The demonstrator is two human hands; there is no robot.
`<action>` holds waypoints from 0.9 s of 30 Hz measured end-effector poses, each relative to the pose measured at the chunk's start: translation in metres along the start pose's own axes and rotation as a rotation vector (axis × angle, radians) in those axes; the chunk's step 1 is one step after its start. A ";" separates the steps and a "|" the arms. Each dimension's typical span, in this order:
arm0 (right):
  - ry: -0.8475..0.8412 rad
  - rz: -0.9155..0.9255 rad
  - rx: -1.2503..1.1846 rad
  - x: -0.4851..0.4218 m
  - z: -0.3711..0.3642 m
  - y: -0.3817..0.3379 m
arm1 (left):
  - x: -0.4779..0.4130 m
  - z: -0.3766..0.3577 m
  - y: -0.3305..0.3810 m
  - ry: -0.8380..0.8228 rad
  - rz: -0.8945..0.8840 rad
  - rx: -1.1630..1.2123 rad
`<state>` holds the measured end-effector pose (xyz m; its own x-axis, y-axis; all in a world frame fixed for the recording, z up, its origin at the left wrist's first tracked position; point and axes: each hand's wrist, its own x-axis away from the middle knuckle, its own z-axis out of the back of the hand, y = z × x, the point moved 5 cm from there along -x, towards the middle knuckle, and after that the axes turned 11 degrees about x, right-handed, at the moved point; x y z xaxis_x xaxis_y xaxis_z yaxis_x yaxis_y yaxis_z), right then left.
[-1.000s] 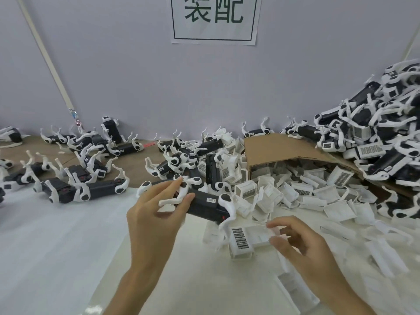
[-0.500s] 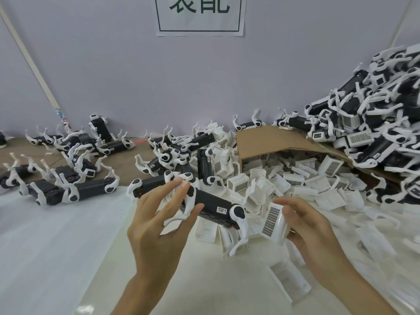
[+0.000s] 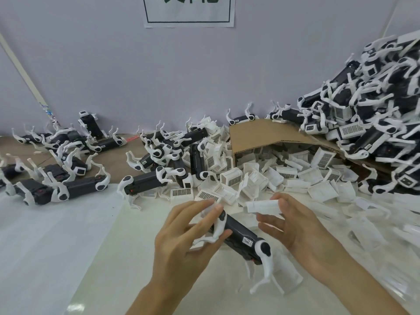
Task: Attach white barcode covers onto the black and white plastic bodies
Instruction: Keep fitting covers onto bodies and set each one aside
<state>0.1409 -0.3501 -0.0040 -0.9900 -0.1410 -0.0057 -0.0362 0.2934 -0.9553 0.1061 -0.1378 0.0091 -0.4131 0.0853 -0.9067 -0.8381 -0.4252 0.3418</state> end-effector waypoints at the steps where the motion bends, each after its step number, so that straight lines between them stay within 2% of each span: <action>1: -0.010 0.012 0.073 0.001 -0.002 -0.001 | 0.001 -0.002 0.001 -0.013 -0.009 0.001; 6: -0.108 0.137 0.434 0.008 -0.015 -0.001 | 0.002 -0.003 0.003 -0.010 -0.021 0.018; 9: -0.163 0.183 0.553 0.013 -0.023 -0.001 | 0.001 0.000 0.002 0.008 -0.023 0.025; 12: -0.139 0.191 0.630 0.012 -0.021 -0.002 | 0.001 0.001 0.002 0.005 -0.028 0.024; 19: -0.301 0.041 0.567 0.015 -0.026 0.007 | 0.002 -0.001 0.008 -0.004 -0.030 0.045; 24: -0.314 0.038 0.533 0.016 -0.025 0.003 | 0.001 0.001 0.008 0.017 -0.031 0.060; 27: -0.258 0.035 0.526 0.013 -0.021 0.003 | 0.001 0.001 0.009 0.022 -0.028 0.064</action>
<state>0.1255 -0.3308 -0.0008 -0.9217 -0.3847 -0.0490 0.1339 -0.1971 -0.9712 0.0978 -0.1401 0.0114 -0.3815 0.0759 -0.9213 -0.8705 -0.3647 0.3305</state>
